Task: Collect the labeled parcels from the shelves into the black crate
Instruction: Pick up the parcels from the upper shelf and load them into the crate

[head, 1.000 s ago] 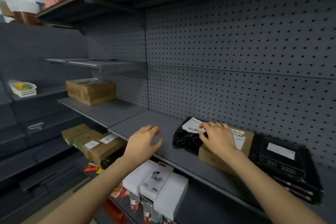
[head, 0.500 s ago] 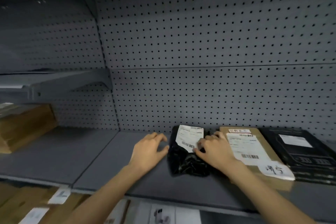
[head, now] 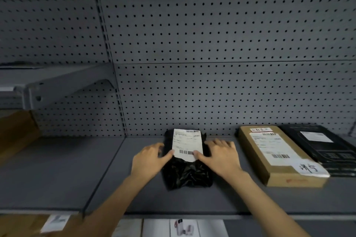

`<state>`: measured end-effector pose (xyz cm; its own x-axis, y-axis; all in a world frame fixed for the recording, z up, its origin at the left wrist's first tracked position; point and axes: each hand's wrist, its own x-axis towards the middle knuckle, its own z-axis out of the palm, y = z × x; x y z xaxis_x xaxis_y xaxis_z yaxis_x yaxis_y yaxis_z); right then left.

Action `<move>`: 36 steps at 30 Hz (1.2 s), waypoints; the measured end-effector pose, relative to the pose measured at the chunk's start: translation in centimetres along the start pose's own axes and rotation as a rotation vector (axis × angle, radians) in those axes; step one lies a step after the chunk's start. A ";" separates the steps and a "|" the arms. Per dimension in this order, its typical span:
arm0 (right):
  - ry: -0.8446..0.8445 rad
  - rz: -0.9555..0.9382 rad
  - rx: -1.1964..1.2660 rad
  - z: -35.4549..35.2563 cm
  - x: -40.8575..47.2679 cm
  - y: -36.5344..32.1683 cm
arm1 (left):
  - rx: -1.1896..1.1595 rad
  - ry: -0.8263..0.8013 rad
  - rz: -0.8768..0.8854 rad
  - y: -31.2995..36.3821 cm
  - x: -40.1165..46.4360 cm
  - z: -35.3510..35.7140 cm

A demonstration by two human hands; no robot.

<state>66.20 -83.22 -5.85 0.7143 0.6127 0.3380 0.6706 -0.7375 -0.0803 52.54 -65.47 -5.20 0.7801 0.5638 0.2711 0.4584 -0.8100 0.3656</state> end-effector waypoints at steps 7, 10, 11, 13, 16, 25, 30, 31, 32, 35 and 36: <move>0.086 0.007 0.129 2.9 -1.0 -1.3 | 0.013 0.144 0.093 -1.0 -1.1 3.4; 0.173 -0.006 0.177 3.7 -1.1 -1.2 | -0.032 0.186 0.146 -1.2 -1.2 3.7; 0.177 -0.016 0.190 3.6 -1.1 -1.2 | -0.047 0.191 0.156 -1.3 -1.2 3.8; 0.193 -0.044 0.219 3.3 -1.3 -1.1 | -0.088 0.219 0.183 -1.4 -1.3 3.7; 0.195 -0.085 0.280 2.7 -1.5 -1.0 | -0.161 0.256 0.198 -1.2 -1.5 3.3; 0.267 -0.147 0.488 1.4 -2.2 -1.4 | -0.310 0.375 0.218 -1.2 -2.3 2.3; 0.145 -0.142 0.424 2.3 -1.6 -1.3 | -0.178 0.340 0.112 -1.4 -1.9 2.9; 0.107 -0.157 0.397 2.6 -1.4 -1.3 | -0.144 0.317 0.084 -1.4 -1.7 3.0; 0.077 -0.164 0.380 2.7 -1.3 -1.3 | -0.123 0.305 0.065 -1.5 -1.7 3.1; 0.072 -0.124 0.440 2.6 -1.2 -1.0 | -0.139 0.333 0.083 -1.4 -1.7 3.0; 0.081 -0.116 0.469 2.4 -1.2 -0.7 | -0.154 0.349 0.106 -1.3 -1.7 2.8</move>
<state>65.30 -82.75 -8.46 0.6240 0.6454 0.4405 0.7761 -0.4467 -0.4450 51.77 -65.82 -8.64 0.6156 0.5211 0.5912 0.2934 -0.8478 0.4417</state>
